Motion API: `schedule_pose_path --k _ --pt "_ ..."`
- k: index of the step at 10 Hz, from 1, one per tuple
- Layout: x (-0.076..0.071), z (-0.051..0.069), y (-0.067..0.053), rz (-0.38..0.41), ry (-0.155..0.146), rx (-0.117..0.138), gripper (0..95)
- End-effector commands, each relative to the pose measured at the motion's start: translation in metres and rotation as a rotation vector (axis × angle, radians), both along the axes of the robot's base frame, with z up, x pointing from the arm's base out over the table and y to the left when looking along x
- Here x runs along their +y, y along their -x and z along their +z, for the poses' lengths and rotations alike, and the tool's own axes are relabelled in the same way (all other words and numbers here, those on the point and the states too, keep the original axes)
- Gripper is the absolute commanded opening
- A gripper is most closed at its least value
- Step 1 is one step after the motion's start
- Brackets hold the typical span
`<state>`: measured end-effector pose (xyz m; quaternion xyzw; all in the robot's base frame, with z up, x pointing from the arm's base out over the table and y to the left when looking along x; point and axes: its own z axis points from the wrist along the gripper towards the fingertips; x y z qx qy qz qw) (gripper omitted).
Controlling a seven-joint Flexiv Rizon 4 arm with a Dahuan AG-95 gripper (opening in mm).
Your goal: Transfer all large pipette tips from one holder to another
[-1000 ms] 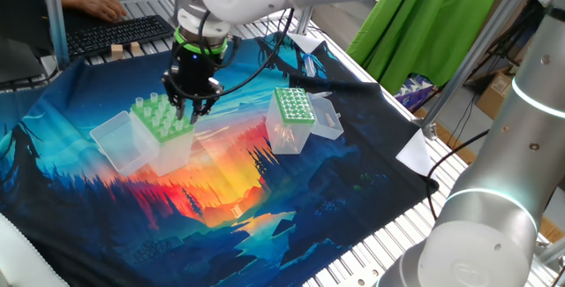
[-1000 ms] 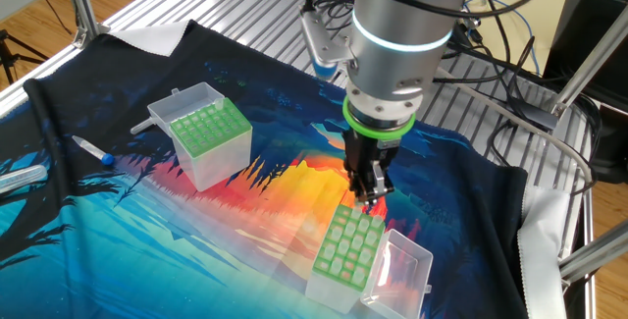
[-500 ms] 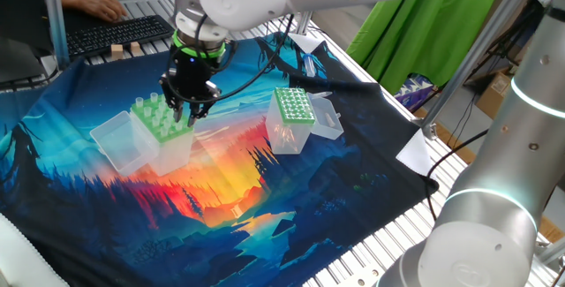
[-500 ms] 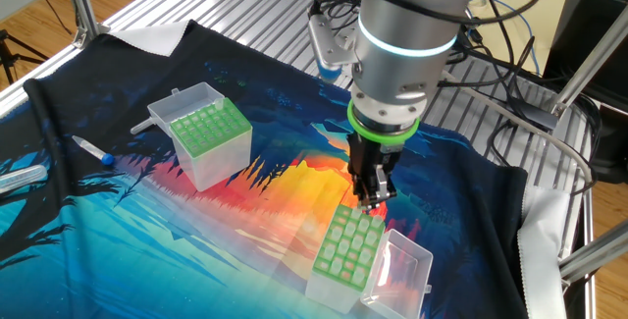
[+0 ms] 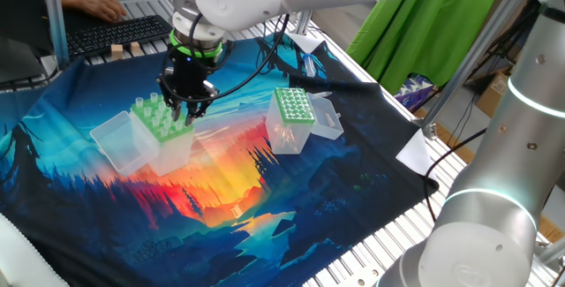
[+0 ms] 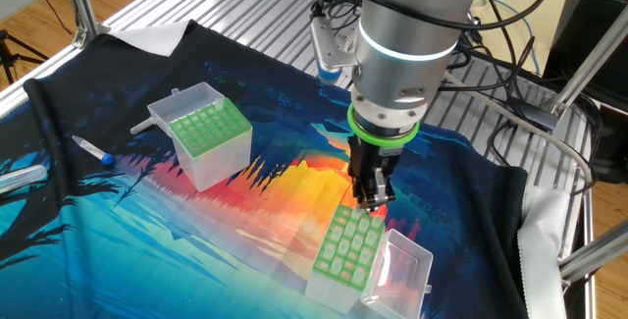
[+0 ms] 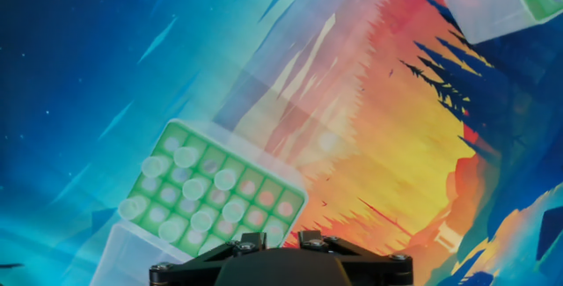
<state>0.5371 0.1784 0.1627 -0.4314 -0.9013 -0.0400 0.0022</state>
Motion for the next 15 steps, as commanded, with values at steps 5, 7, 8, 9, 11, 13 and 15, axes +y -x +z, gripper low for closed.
schedule_pose_path --k 5,7,8,9,11,13,15 --pt "0.001 -0.003 -0.006 -0.071 -0.005 -0.007 19.0" --pt "0.001 -0.004 -0.008 -0.082 -0.004 -0.008 19.0" --pt "0.001 -0.004 -0.008 -0.087 -0.004 -0.008 19.0" --pt "0.001 -0.004 -0.009 -0.088 -0.002 -0.009 19.0" --pt "0.0 -0.005 -0.009 -0.093 -0.003 -0.01 19.0" --pt "-0.002 -0.006 -0.011 -0.119 -0.003 -0.012 19.0" --pt "-0.002 -0.007 -0.011 -0.164 -0.005 -0.014 19.0"
